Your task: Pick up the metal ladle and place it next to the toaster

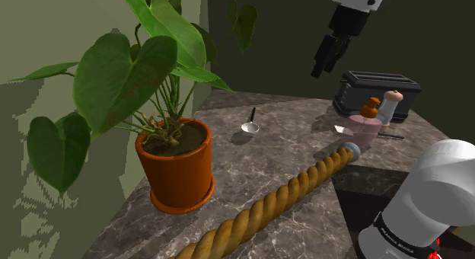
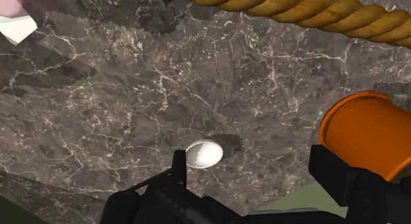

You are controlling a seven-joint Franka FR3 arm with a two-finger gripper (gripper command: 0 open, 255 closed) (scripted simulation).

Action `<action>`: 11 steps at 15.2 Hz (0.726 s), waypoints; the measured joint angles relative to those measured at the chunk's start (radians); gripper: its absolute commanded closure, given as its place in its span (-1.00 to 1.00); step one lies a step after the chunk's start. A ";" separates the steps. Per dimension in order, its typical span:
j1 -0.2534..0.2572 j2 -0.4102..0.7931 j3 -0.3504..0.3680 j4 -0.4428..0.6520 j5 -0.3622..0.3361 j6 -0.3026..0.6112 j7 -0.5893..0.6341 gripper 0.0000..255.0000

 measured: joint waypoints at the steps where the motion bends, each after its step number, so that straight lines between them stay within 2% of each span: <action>1: 0.000 0.000 0.000 0.000 0.000 0.000 0.000 -1.00; 7: -0.045 0.124 0.064 -0.032 0.023 0.154 0.151 -1.00; 11: -0.084 0.252 0.112 -0.027 0.029 0.274 0.274 -1.00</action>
